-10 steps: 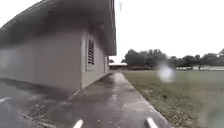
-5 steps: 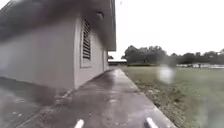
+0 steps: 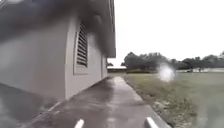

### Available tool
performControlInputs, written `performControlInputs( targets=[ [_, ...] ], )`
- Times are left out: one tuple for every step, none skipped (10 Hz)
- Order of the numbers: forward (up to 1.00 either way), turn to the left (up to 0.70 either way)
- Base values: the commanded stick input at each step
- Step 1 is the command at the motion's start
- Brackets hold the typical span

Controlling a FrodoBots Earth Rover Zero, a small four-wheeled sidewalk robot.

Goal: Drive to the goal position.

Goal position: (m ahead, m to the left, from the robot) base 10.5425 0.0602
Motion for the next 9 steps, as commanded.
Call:
performControlInputs(
  targets=[
    [0.85,0.0],
    [0.85,0.0],
    [0.85,0.0],
    [0.85,0.0],
    [0.85,0.0],
    [0.85,0.0],
    [0.85,0.0],
    [0.85,0.0],
    [0.85,0.0]
  ],
)
